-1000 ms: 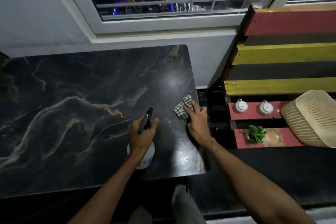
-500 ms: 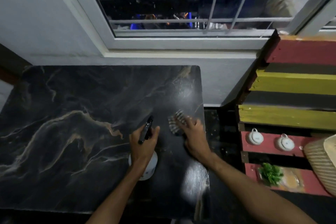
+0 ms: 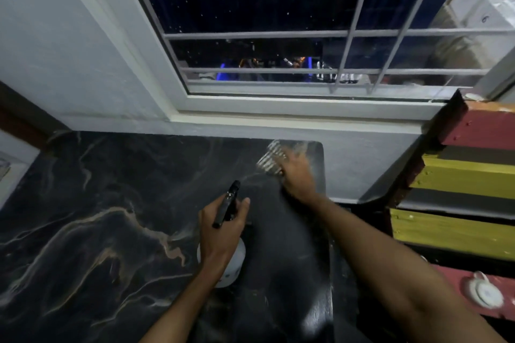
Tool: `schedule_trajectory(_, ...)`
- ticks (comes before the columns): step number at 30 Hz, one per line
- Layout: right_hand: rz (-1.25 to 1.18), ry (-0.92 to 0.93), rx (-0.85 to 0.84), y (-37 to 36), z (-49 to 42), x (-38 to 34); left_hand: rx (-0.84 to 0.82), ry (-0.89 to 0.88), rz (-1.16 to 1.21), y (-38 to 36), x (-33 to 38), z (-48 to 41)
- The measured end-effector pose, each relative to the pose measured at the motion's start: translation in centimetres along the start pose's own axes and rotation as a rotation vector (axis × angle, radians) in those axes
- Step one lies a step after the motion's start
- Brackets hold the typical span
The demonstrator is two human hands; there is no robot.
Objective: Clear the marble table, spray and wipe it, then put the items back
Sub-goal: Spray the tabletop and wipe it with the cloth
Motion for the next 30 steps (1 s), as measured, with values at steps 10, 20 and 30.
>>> schedule_trajectory(10,0.065,-0.283,0.068,-1.0,6.9,0.2,0.043,0.037,0.034,3.6,0.3,0.6)
schedule_trajectory(20,0.062,-0.300,0.036,-4.4,8.4,-10.2,0.044,0.162,0.027,11.0,-3.9,3.8)
schedule_trajectory(30,-0.050,-0.716,0.212,-6.0,2.6,-11.4,0.131,0.175,0.047,21.4,-9.9,-0.3)
Point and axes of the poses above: each hand's wrist, its own z-axis away from the middle knuckle, its own y-axis out of the back of the hand, x = y × z, the point moved 2 cm from there along -z, towards the middle knuckle
